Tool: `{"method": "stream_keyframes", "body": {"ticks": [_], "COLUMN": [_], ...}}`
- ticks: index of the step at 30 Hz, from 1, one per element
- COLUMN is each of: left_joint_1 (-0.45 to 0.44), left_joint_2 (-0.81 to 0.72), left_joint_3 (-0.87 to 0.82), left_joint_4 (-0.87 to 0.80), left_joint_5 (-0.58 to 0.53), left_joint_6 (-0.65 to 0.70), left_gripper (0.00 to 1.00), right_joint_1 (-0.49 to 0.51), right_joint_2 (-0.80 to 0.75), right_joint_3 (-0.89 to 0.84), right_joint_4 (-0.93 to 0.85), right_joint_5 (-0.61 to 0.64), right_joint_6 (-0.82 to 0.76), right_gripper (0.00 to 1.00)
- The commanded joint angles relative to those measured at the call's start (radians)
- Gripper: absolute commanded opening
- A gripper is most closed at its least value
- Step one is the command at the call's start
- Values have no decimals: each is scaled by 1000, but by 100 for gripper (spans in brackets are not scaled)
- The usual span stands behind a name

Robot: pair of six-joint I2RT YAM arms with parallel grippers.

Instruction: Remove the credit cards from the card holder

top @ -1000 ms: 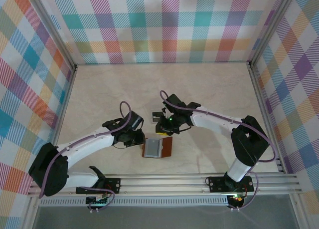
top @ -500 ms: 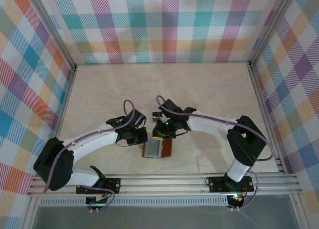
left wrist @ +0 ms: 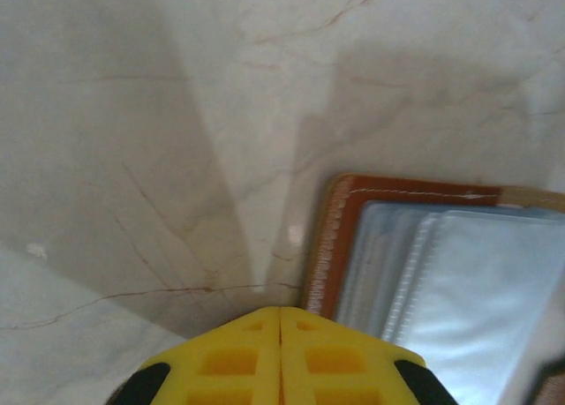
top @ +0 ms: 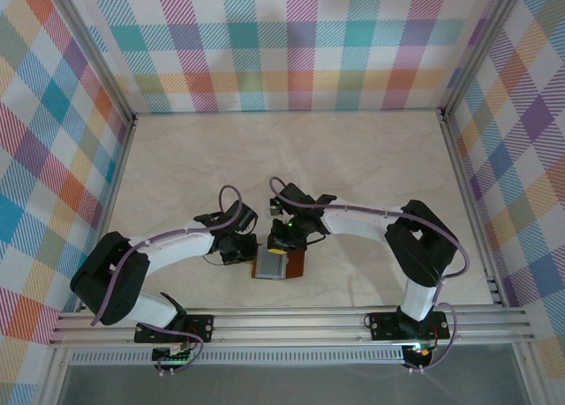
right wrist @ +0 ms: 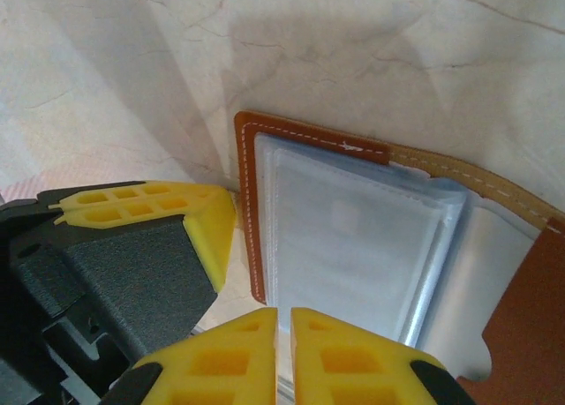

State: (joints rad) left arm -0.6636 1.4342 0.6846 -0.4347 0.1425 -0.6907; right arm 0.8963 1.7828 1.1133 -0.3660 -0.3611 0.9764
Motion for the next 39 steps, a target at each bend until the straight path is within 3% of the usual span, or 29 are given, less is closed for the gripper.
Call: {"method": "stream_keyframes", "body": {"ticks": [1, 19, 39], "left_joint_1": [13, 13, 13], "left_joint_2": [3, -59, -46], "left_joint_3": [-29, -100, -86], "left_joint_4": [17, 28, 28], "left_joint_5": [21, 52, 54], "left_joint_6": [7, -24, -20], "left_gripper": [8, 9, 9], "right_joint_1": [15, 52, 76], "right_joint_2": [29, 126, 130], "right_joint_3": [23, 82, 112], "right_joint_4": [14, 43, -140], "right_joint_5": [-17, -61, 58], "right_joint_6": [8, 13, -35], "right_gripper": [13, 12, 27]}}
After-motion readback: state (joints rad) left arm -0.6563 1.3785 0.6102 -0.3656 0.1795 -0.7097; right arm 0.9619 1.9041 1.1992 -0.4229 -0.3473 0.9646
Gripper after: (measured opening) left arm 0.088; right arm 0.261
